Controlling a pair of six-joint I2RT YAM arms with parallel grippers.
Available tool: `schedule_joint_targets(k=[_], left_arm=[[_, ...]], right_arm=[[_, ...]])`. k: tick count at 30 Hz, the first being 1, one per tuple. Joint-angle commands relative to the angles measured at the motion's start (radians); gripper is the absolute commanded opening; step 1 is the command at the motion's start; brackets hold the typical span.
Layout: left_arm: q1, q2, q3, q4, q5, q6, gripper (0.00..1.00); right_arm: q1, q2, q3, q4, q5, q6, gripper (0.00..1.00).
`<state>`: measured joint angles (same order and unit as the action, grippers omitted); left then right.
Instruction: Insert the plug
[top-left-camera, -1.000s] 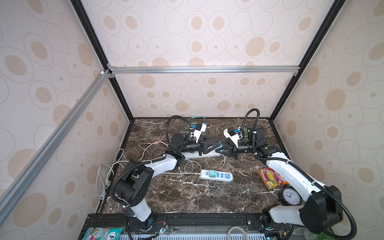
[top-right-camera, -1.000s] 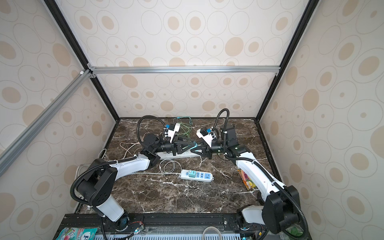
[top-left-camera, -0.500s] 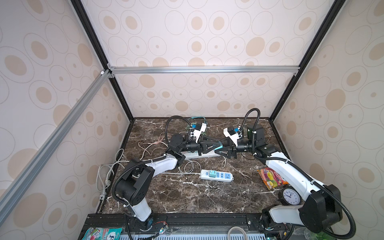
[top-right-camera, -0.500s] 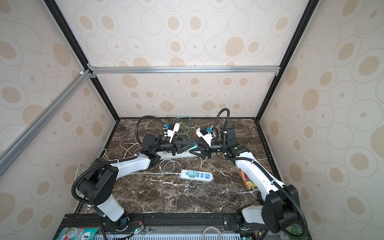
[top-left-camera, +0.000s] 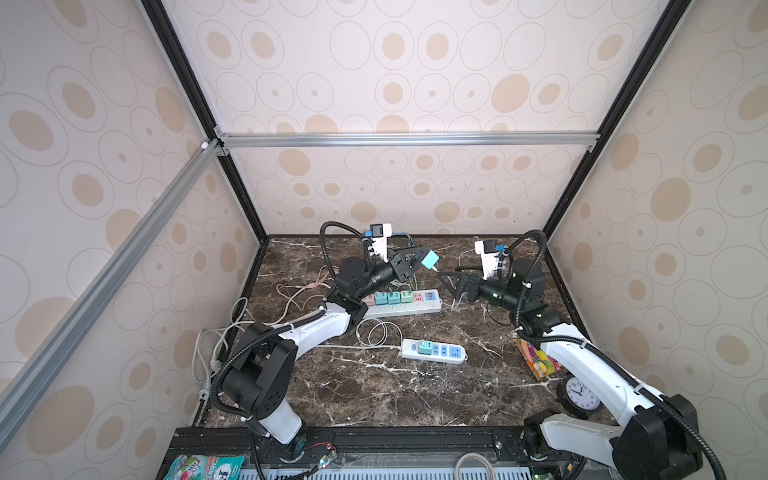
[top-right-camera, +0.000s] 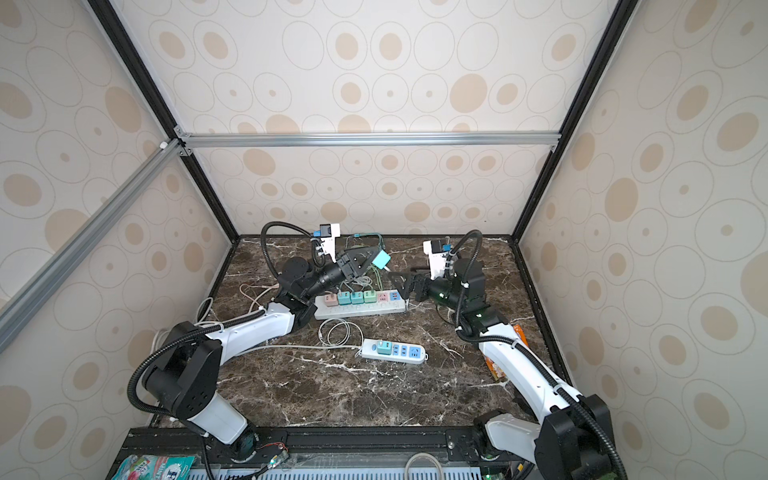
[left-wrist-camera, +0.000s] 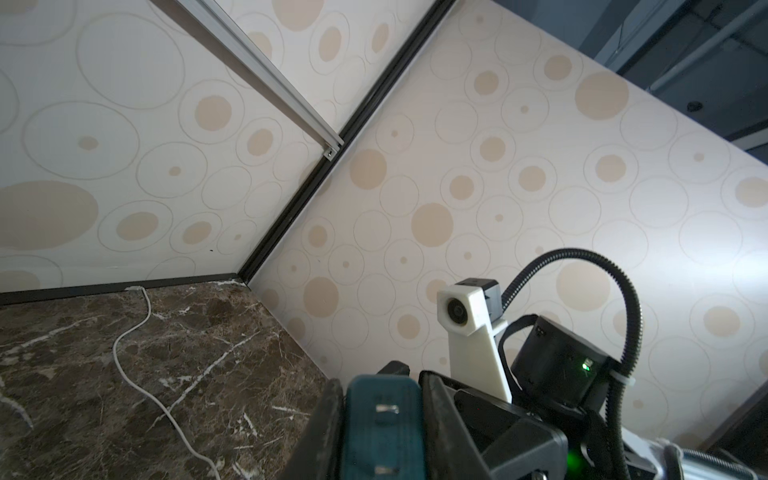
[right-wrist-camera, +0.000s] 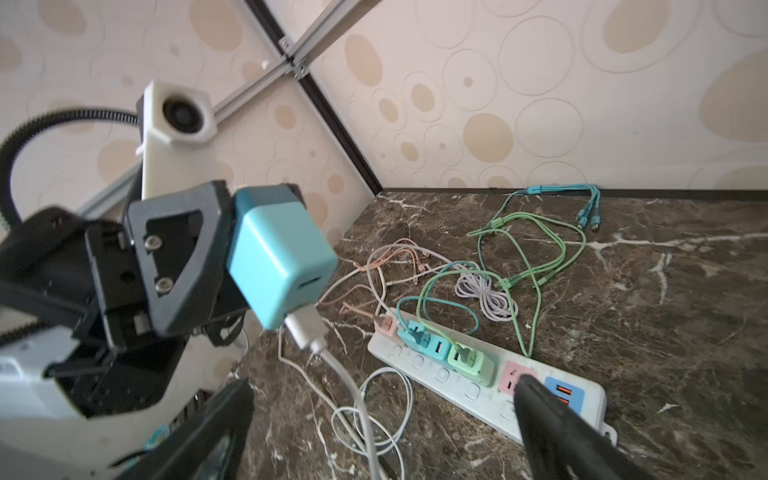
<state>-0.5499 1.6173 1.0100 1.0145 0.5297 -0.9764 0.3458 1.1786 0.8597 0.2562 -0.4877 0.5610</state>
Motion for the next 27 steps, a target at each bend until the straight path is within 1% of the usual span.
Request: schedule_joint_targets(k=[1,3,6,7,10,12,15,20,22,24,27], left_arm=[[0.007,-0.026,0.049,-0.01,-0.154,-0.061,0.0],[0.011,-0.028,0.055,-0.067,-0.213,-0.046,0.0],[0.013,-0.021,0.066,-0.11,-0.261,-0.039,0.0],[0.015,-0.019,0.068,-0.118,-0.276,-0.041,0.0],[0.017,-0.014,0.08,-0.114,-0.299,-0.038,0.0],[0.019,-0.004,0.095,-0.092,-0.289,-0.044,0.0],[0.017,0.012,0.124,-0.081,-0.26,-0.059,0.0],[0.018,0.006,0.101,-0.033,-0.246,-0.1,0.0],[0.017,0.002,0.098,-0.027,-0.234,-0.109,0.0],[0.017,-0.002,0.096,-0.016,-0.219,-0.12,0.0],[0.021,-0.016,0.08,0.004,-0.211,-0.141,0.0]], right_arm=[[0.032,-0.032,-0.012,0.13,0.127,0.274,0.99],[0.045,-0.063,-0.002,0.085,0.175,0.247,0.99],[0.074,-0.125,0.023,-0.014,0.263,0.135,0.98],[0.08,-0.139,0.021,-0.01,0.256,0.101,0.98],[0.09,-0.134,0.018,0.042,0.128,0.073,0.97],[0.111,-0.099,0.022,0.074,0.06,0.09,0.97],[0.16,-0.027,0.022,0.139,0.043,0.134,0.96],[0.205,0.102,0.035,0.262,0.078,0.243,0.94],[0.206,0.145,0.036,0.29,0.129,0.312,0.93],[0.207,0.178,0.04,0.302,0.158,0.338,0.93],[0.206,0.218,0.042,0.342,0.164,0.356,0.92]])
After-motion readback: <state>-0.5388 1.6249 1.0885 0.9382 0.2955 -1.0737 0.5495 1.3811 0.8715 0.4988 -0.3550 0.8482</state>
